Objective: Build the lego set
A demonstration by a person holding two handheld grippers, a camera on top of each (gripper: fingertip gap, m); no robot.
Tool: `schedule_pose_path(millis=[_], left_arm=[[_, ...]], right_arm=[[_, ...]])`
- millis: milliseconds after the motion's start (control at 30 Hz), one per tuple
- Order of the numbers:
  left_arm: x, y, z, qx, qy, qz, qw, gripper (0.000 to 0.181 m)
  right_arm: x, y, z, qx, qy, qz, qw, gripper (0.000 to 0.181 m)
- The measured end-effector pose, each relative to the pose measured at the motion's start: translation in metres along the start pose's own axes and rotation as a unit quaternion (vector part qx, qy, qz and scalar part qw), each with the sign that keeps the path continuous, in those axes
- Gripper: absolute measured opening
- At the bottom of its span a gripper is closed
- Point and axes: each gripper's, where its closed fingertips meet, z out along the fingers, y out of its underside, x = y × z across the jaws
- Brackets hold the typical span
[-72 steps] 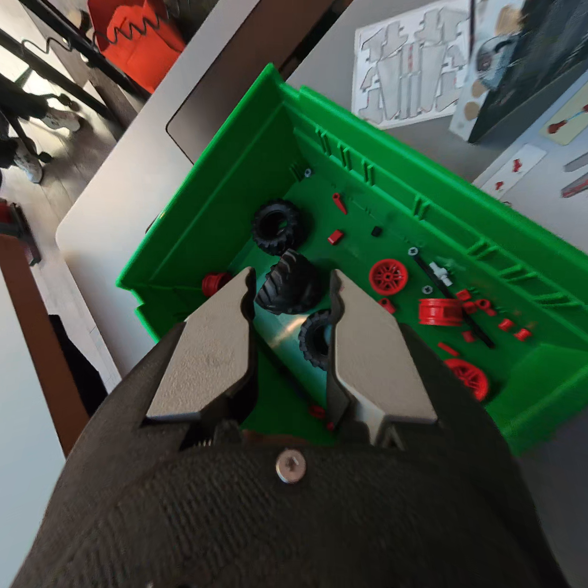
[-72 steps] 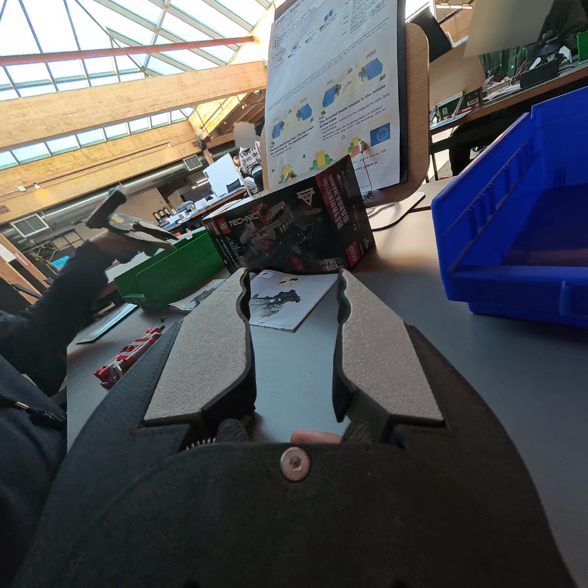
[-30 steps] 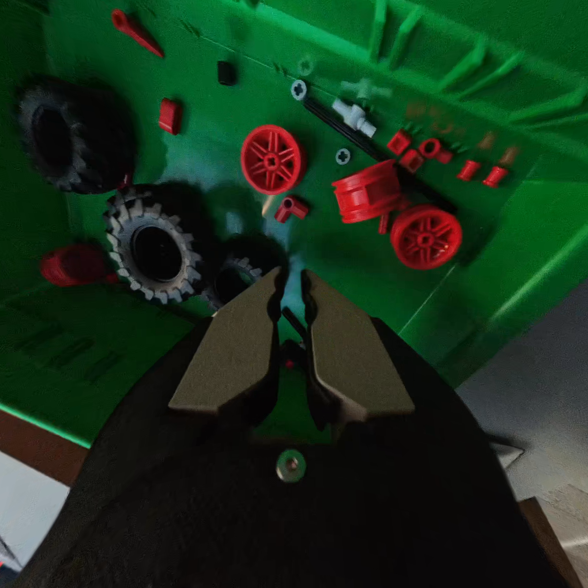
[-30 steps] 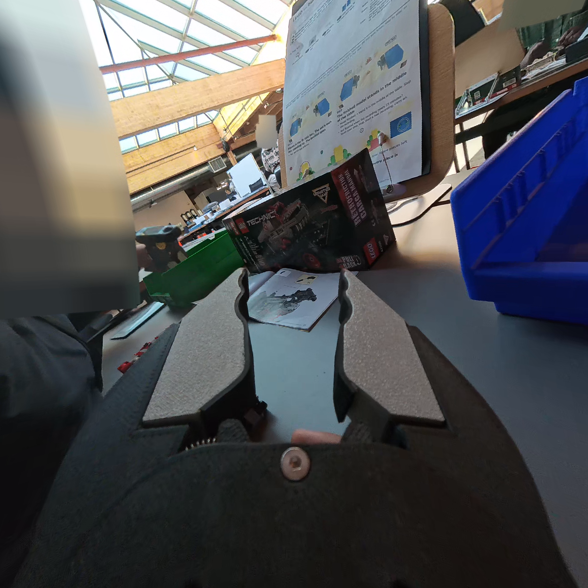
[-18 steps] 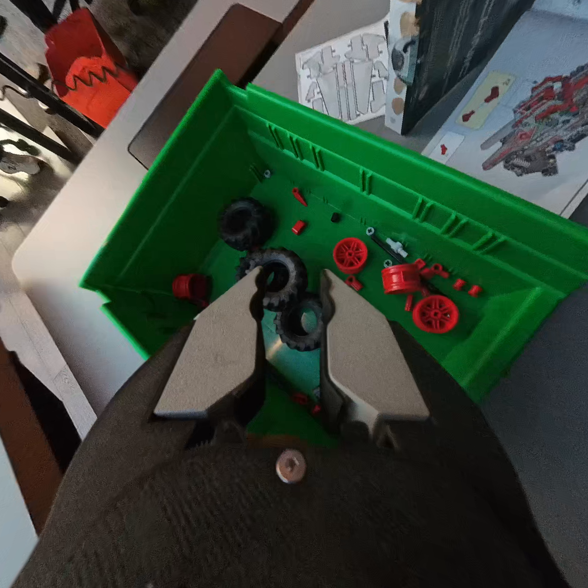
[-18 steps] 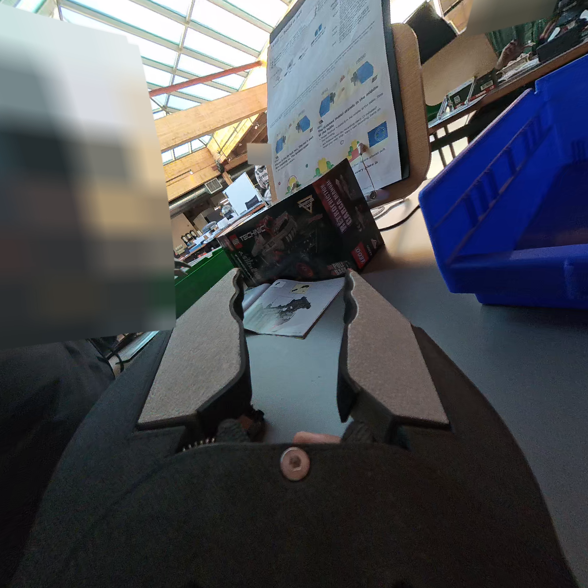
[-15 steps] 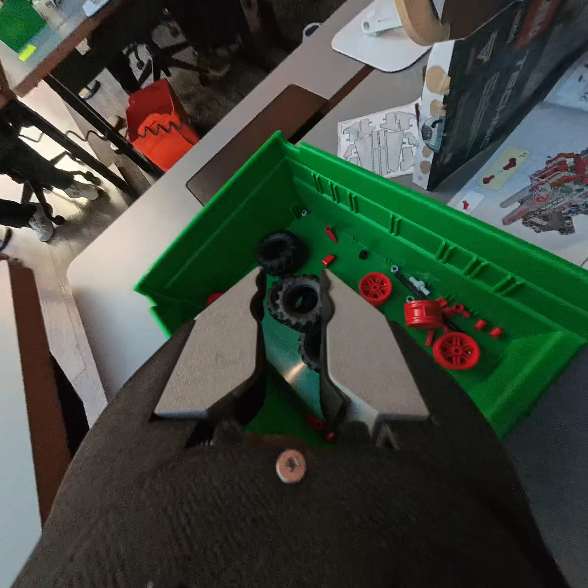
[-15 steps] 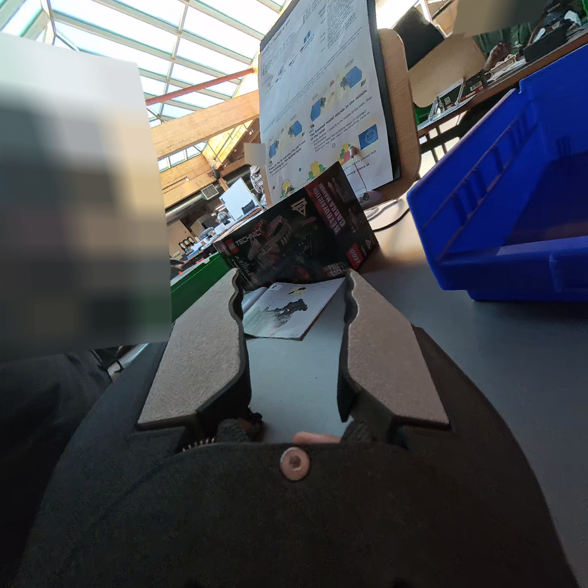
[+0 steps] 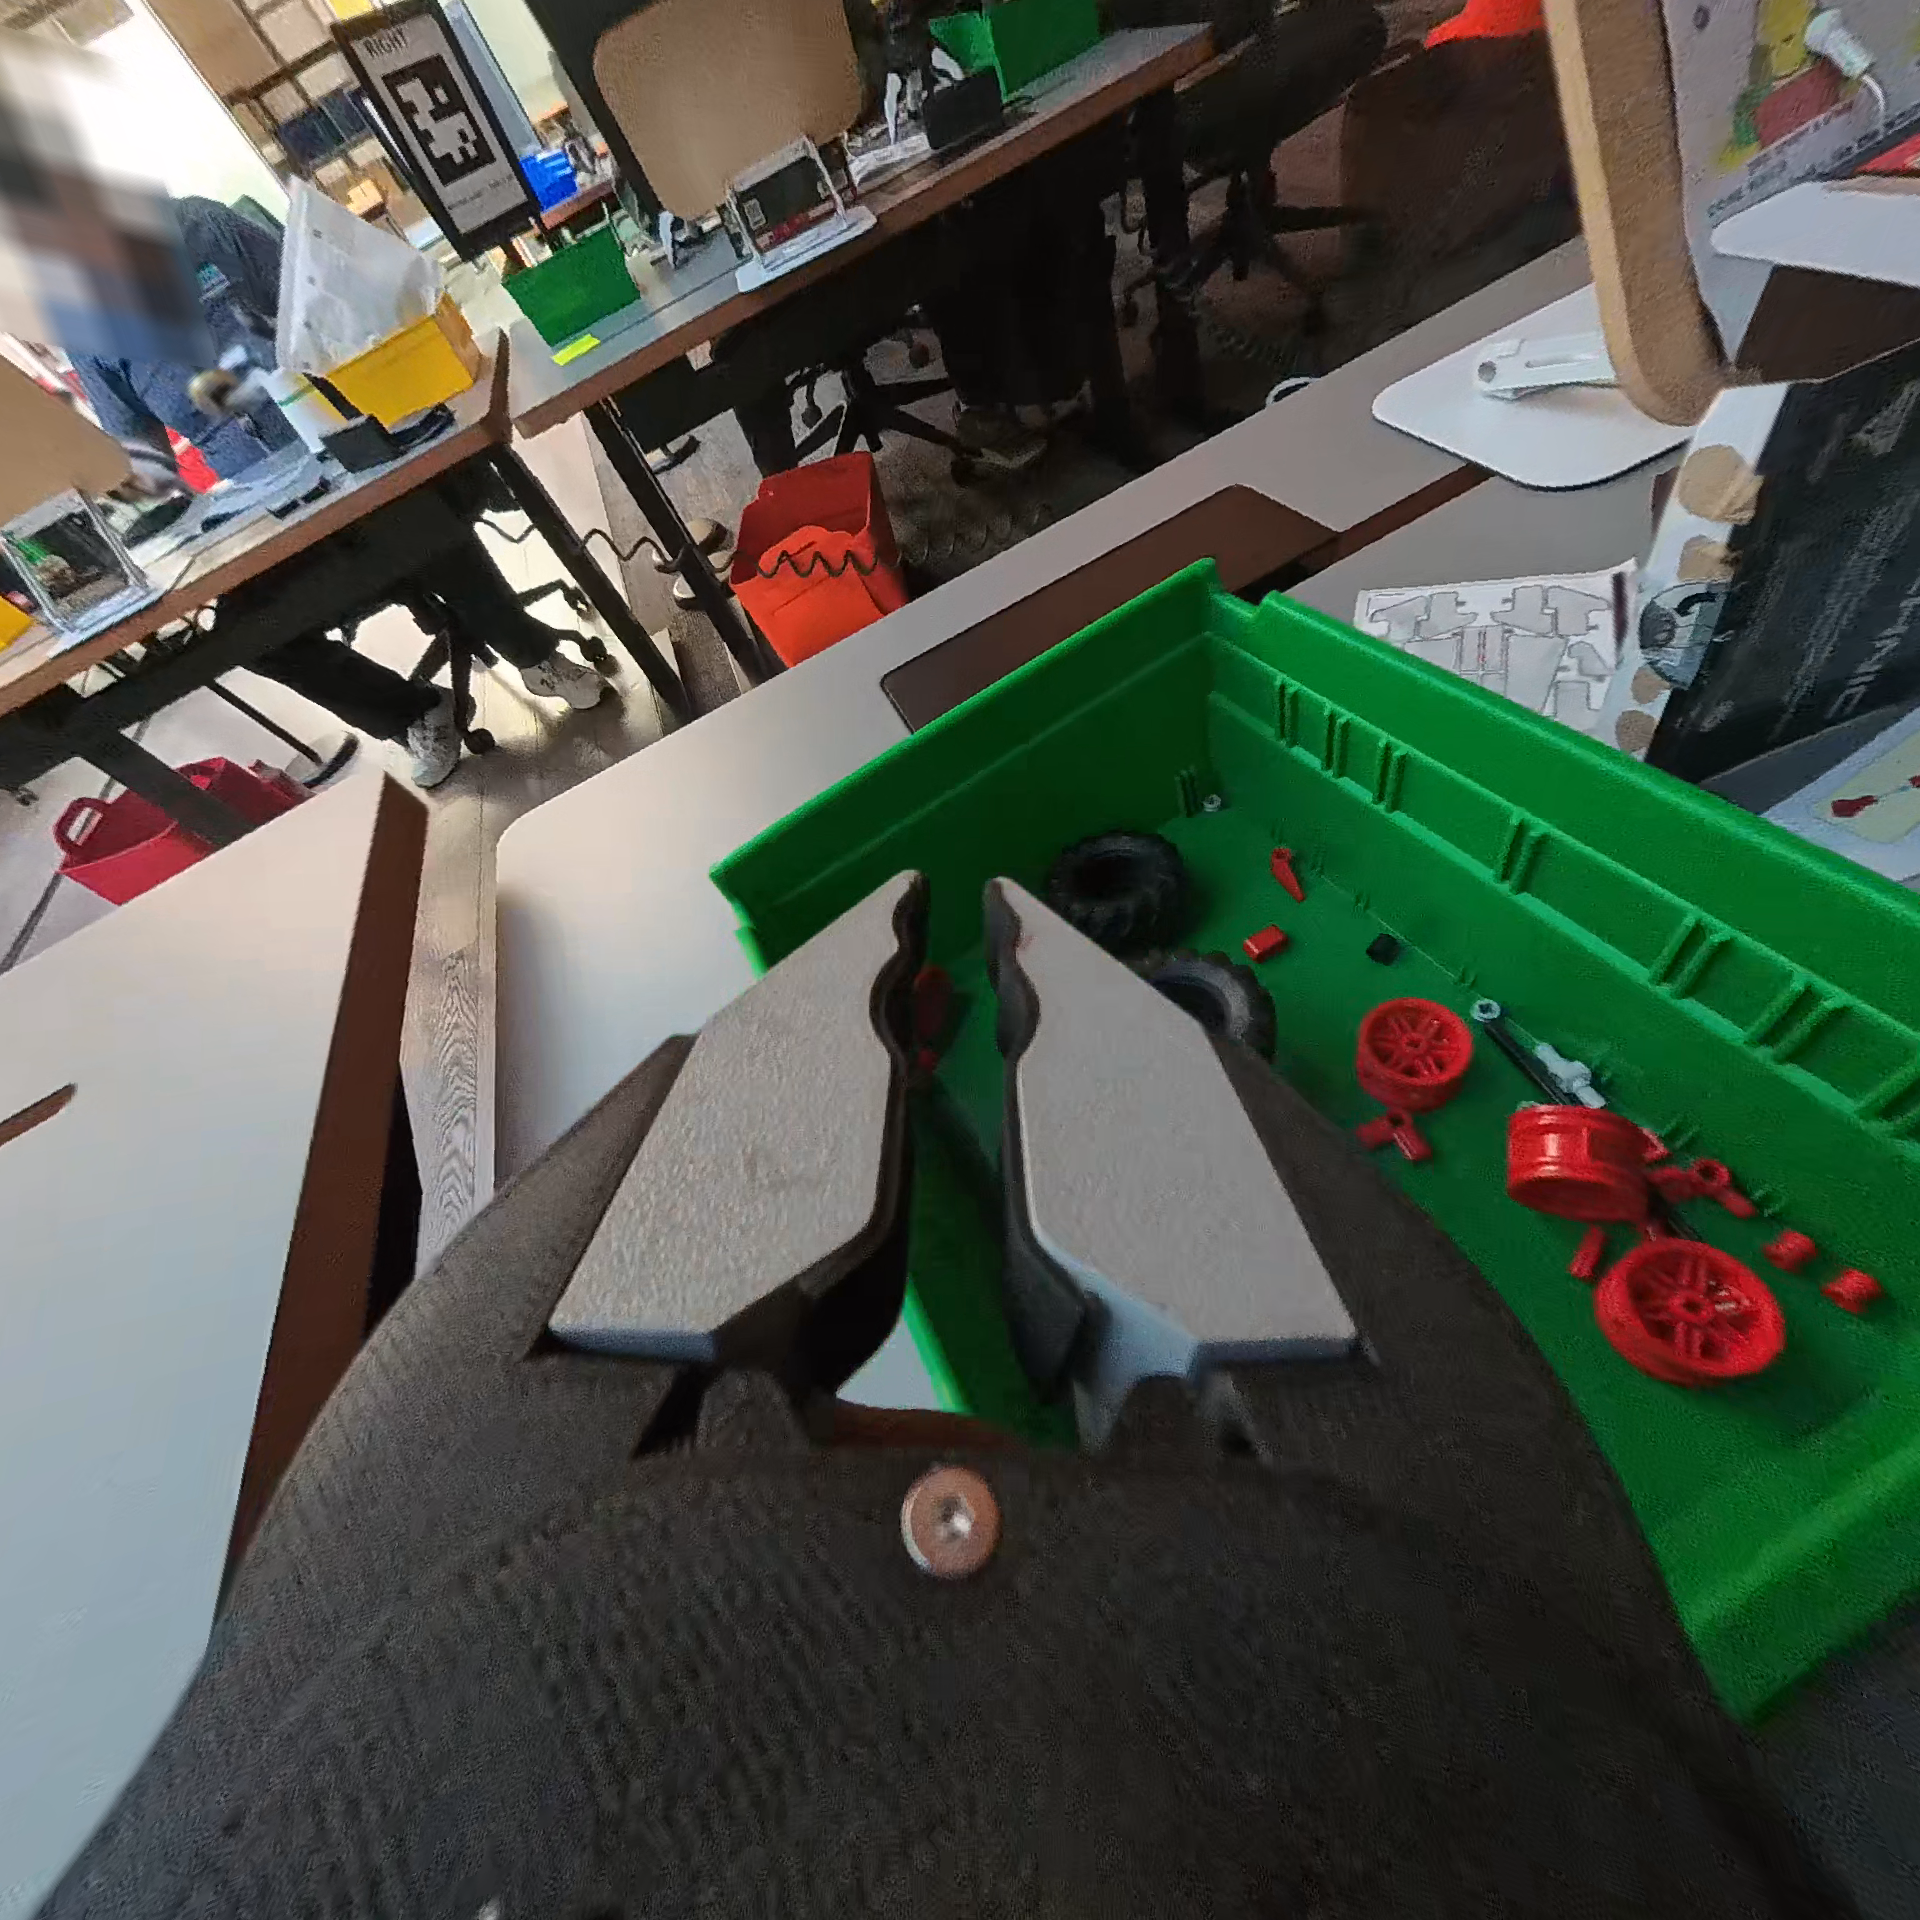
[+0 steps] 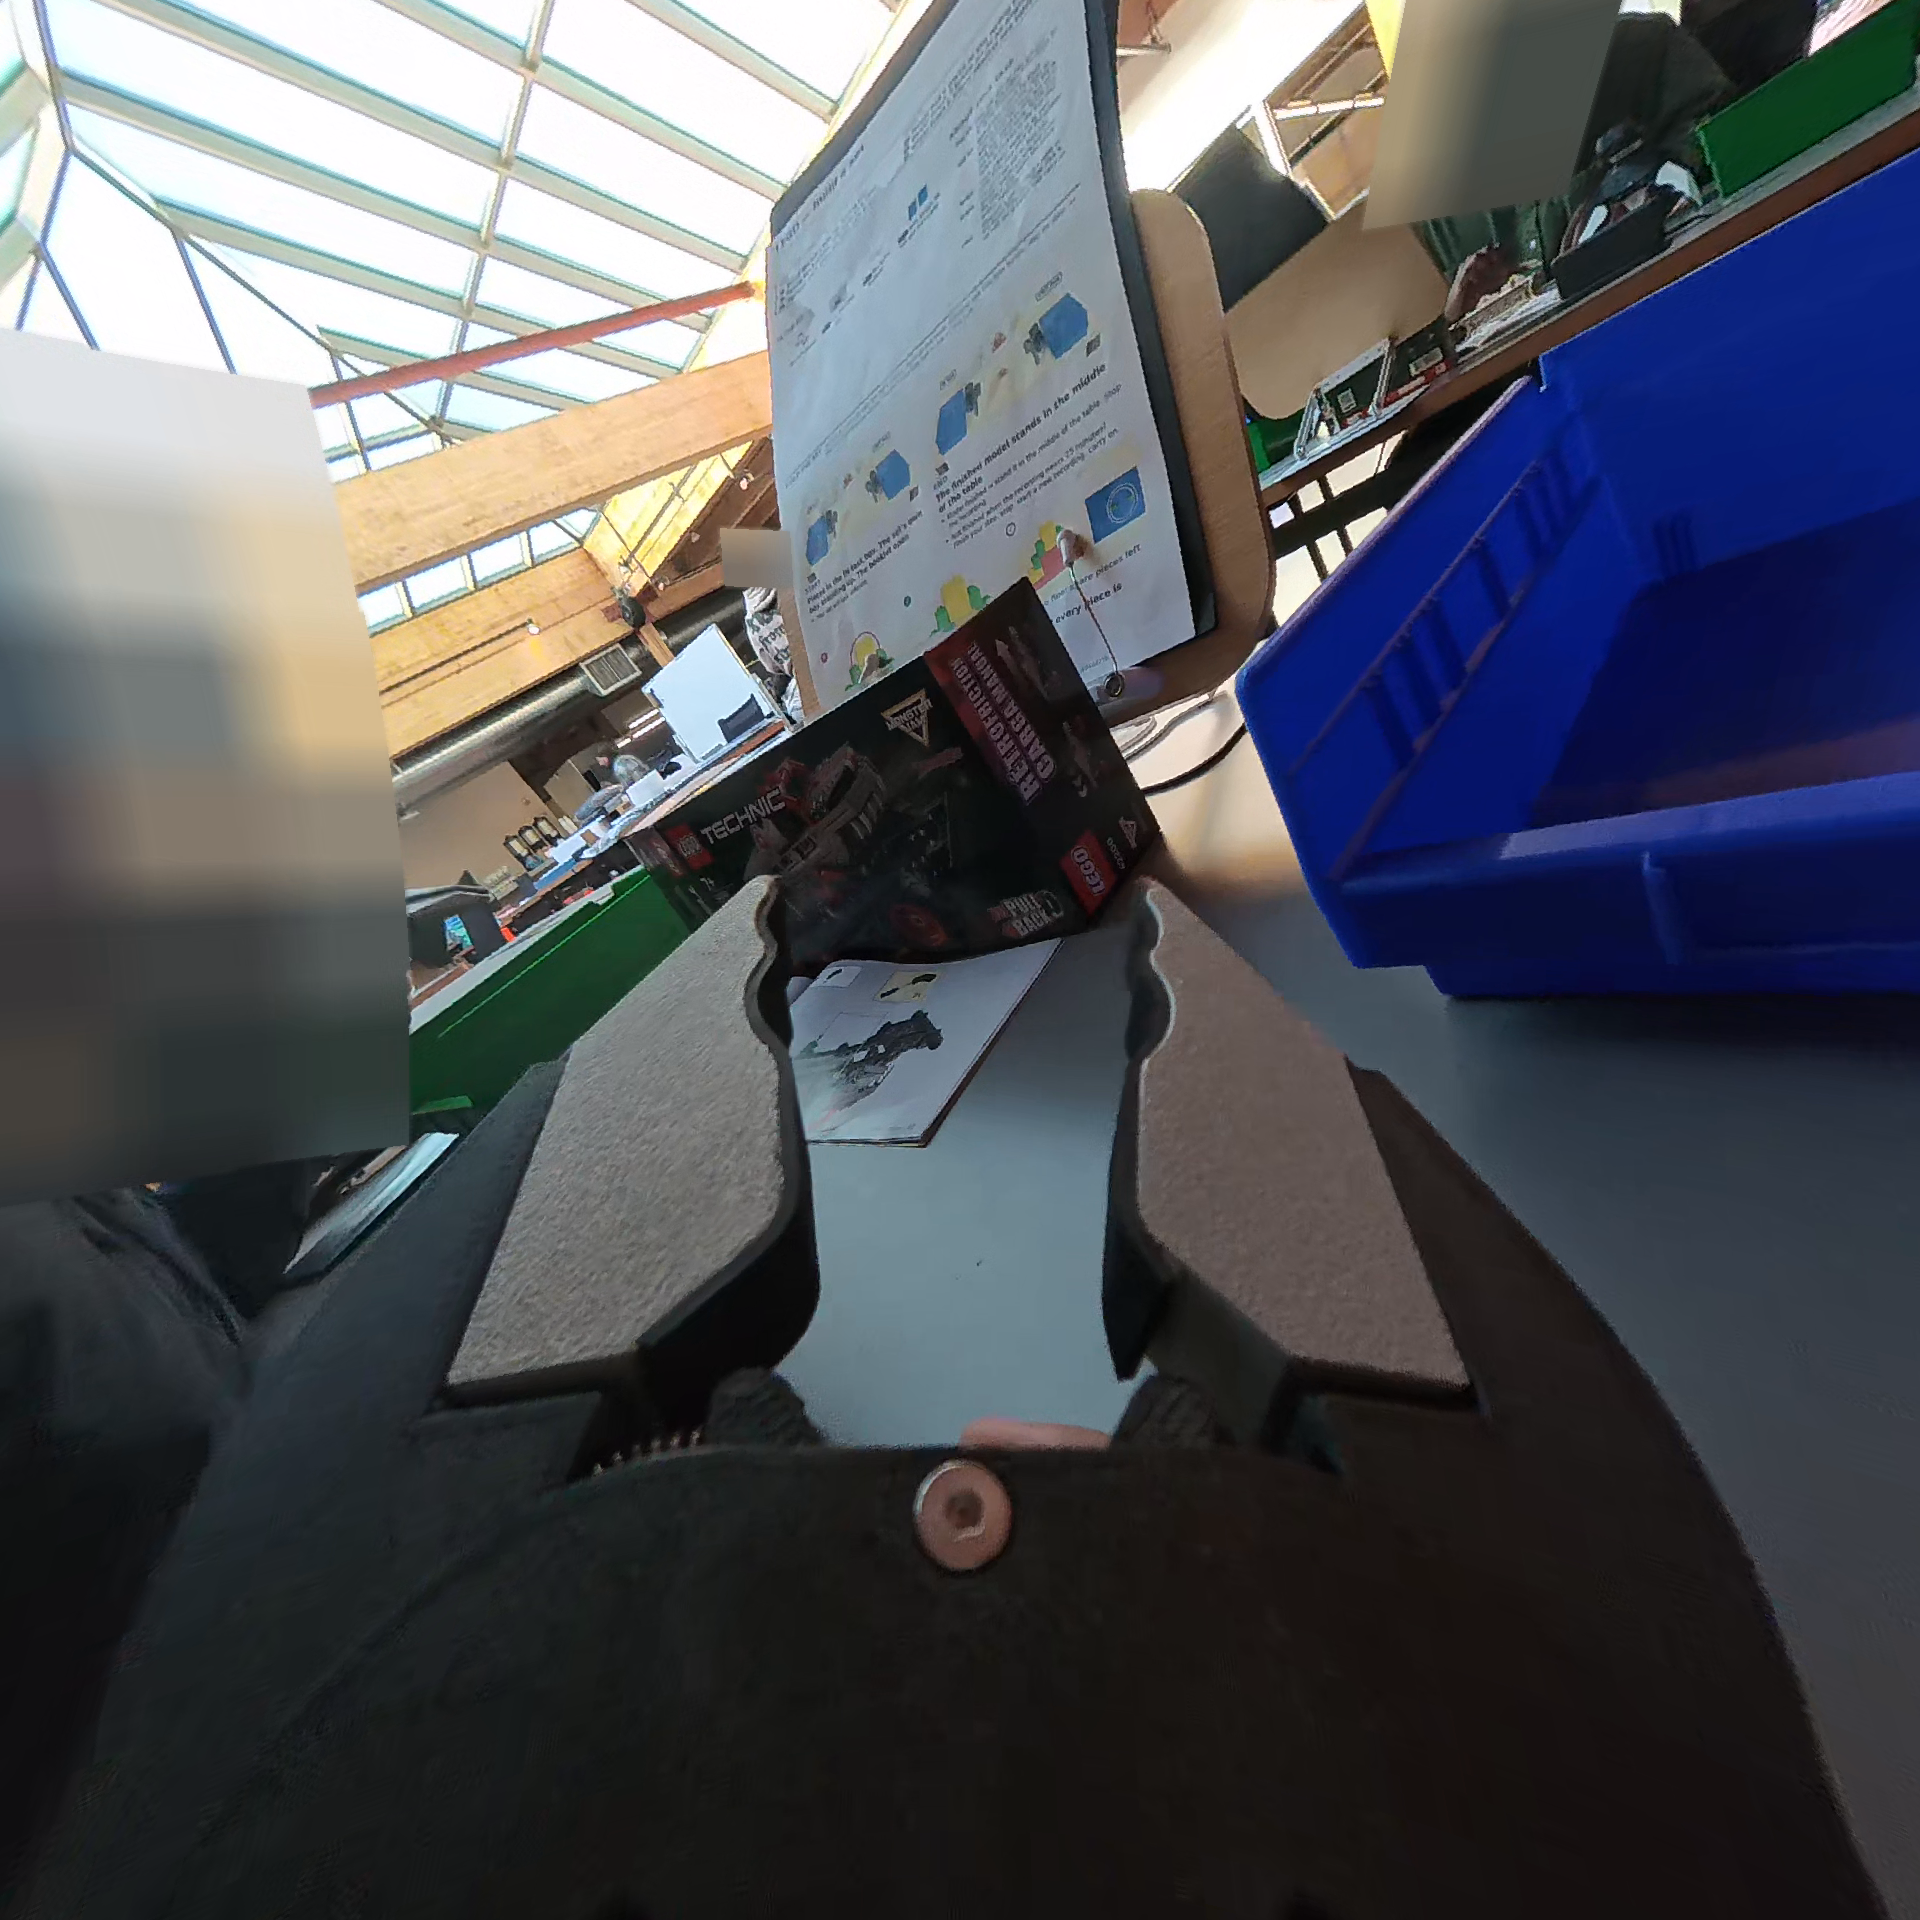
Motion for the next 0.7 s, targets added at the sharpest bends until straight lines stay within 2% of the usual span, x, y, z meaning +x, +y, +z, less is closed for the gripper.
schedule_pose_path(millis=[133, 367, 700], left_arm=[[-0.003, 0.009, 0.004, -0.015, 0.005, -0.017, 1.000, 0.012], [0.015, 0.018, 0.006, -0.034, 0.058, -0.008, 0.998, 0.021], [0.018, 0.024, 0.011, -0.040, 0.058, 0.001, 0.998, 0.023]], right_arm=[[0.001, -0.001, -0.001, 0.004, 0.003, 0.000, 1.000, 0.062], [0.000, -0.003, -0.002, 0.012, -0.002, -0.001, 1.000, 0.063], [0.001, -0.004, -0.003, 0.015, 0.001, 0.001, 1.000, 0.064]])
